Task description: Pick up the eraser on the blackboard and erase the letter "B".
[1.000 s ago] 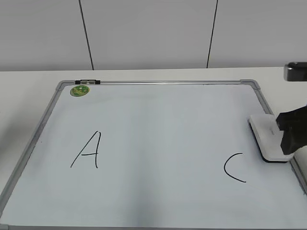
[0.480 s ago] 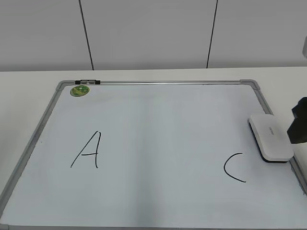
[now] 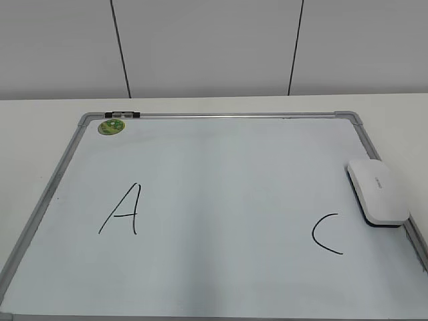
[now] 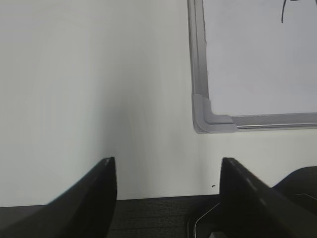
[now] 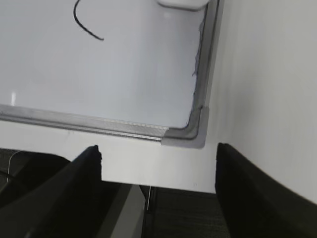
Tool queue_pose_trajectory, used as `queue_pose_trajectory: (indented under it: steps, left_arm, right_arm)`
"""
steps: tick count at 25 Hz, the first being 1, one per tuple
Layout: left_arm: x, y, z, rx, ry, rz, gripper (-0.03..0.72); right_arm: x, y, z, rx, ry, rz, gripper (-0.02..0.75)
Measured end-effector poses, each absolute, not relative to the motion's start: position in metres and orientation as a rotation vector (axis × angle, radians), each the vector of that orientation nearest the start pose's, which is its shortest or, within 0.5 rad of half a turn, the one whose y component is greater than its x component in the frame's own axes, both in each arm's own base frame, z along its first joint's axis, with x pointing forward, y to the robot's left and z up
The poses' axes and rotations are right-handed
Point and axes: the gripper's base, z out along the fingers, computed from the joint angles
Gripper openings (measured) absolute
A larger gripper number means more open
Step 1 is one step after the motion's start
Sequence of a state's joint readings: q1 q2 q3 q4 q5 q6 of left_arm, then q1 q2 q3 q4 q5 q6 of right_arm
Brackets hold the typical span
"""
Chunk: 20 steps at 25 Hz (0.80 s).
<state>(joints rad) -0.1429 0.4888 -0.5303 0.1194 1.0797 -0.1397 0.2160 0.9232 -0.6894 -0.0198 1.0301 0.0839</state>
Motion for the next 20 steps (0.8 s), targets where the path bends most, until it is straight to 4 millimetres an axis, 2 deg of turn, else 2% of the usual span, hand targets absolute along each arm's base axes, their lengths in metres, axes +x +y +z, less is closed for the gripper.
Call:
queue_pose_trajectory:
  steps: [6, 9, 20]
  left_arm:
    - [0.057, 0.0, 0.272, 0.026, 2.453, 0.007, 0.492]
    - [0.055, 0.0, 0.273, 0.024, 2.437, 0.004, 0.491]
    - [0.054, 0.0, 0.273, 0.024, 2.435, 0.001, 0.491]
  right_arm:
    - [0.094, 0.017, 0.255, -0.274, 2.69, 0.019, 0.53]
    - [0.08, 0.013, 0.257, -0.283, 2.641, 0.006, 0.53]
    - [0.072, 0.01, 0.254, -0.289, 2.636, -0.01, 0.529]
